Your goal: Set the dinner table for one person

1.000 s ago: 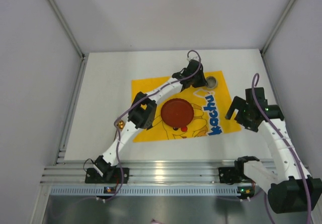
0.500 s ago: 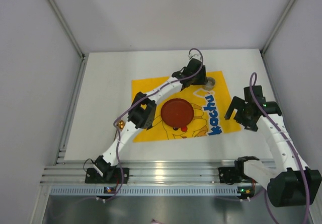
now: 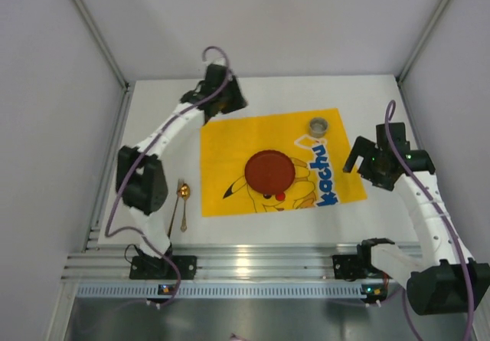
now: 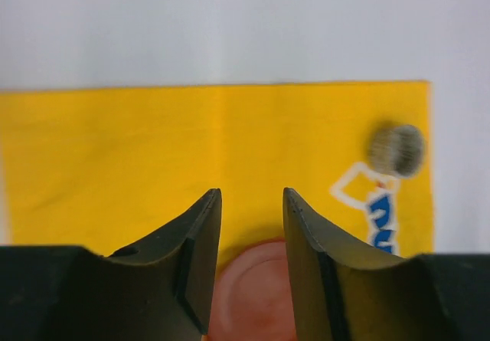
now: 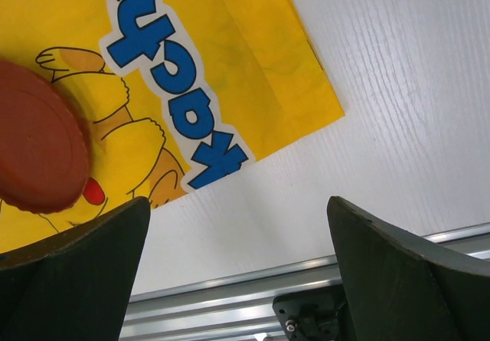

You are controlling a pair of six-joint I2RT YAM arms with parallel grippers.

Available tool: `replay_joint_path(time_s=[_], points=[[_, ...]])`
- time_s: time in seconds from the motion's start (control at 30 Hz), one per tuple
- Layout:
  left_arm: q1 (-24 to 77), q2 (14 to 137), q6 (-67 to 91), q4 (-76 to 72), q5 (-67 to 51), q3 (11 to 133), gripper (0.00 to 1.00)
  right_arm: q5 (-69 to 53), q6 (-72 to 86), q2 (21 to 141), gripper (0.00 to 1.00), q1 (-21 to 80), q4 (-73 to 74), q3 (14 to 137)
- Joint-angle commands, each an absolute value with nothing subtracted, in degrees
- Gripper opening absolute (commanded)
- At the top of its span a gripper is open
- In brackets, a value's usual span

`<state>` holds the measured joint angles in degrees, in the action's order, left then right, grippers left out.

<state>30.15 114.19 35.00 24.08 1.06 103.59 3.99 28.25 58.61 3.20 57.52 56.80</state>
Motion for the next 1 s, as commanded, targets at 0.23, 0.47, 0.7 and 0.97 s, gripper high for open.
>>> replay_joint_path(time_s=[0.23, 0.47, 0.7, 0.97], points=[[12.4, 84.3, 36.9, 43.9, 6.0, 59.9, 0.46, -1.7, 28.1, 61.9, 1.00, 3.2, 53.5, 57.0], [11.6, 73.4, 42.4, 46.9, 5.4, 46.9, 0.56, -1.9, 27.9, 63.2, 1.00, 4.4, 53.3, 58.0], [11.6, 72.3, 44.0, 46.9, 6.8, 43.9, 0.59, -2.5, 28.2, 61.4, 1.00, 4.9, 53.1, 56.0], [11.3, 78.8, 45.6, 40.0, 8.4, 41.7, 0.55, -2.4, 27.9, 59.8, 1.00, 5.0, 53.4, 54.7]])
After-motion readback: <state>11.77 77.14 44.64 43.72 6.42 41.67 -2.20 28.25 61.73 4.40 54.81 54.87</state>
